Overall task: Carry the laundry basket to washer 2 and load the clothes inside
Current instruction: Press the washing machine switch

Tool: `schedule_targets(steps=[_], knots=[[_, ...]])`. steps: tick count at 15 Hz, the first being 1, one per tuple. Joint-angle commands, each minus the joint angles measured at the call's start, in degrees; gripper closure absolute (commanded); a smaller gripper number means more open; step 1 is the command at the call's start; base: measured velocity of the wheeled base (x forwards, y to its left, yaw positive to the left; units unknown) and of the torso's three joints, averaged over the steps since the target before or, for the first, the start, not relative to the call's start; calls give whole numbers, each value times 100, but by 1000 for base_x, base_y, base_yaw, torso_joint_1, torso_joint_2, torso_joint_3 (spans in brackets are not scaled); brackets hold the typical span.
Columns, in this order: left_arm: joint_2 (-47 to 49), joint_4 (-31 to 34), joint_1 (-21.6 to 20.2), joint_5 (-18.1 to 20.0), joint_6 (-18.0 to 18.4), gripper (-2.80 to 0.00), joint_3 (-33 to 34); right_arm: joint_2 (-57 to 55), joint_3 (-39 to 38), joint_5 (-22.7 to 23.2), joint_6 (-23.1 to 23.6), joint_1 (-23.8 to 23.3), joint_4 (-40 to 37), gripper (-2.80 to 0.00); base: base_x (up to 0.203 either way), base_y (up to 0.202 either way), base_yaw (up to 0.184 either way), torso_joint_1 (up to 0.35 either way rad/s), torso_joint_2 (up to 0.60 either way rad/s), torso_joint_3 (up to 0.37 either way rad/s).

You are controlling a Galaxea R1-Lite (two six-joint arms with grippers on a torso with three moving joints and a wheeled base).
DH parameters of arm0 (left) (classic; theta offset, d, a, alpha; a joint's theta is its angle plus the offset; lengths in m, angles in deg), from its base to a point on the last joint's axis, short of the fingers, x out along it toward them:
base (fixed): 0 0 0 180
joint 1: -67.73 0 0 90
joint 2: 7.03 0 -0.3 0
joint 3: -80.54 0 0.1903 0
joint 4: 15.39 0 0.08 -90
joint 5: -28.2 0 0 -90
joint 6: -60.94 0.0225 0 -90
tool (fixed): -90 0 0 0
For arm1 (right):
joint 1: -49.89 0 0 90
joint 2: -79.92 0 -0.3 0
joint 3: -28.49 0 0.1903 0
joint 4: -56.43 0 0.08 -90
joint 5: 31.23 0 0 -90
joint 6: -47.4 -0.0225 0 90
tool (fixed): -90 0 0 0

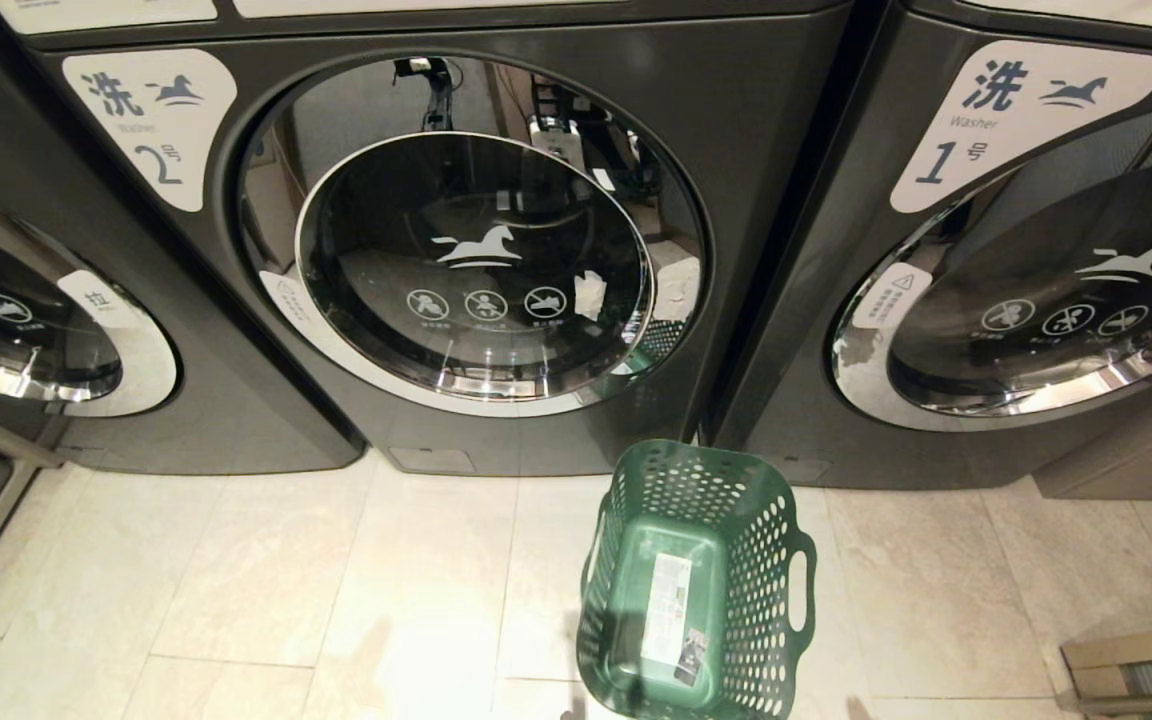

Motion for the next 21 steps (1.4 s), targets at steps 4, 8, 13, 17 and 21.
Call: schedule_targets(steps=[4, 8, 13, 17, 21], knots=[[4108, -1697, 206, 336, -523, 0, -1186, -2, 0, 0, 17, 0, 4, 0, 0, 0, 0, 0, 0, 0], [6109, -3145, 947, -68, -748, 0, -2460, -7, -2, -5, 17, 0, 4, 0, 0, 0, 0, 0, 0, 0], [7253, -3417, 2158, -1237, -753, 0, -4369, -11, -9, -14, 19, 0, 13, 0, 0, 0, 0, 0, 0, 0], [7311, -3135, 2848, -1715, -446, 0, -4823, -11, -9, -14, 17, 0, 14, 0, 0, 0, 0, 0, 0, 0], [7018, -2893, 3243, -2031, -361, 0, -4873, -11, -9, -14, 17, 0, 22, 0, 0, 0, 0, 0, 0, 0]])
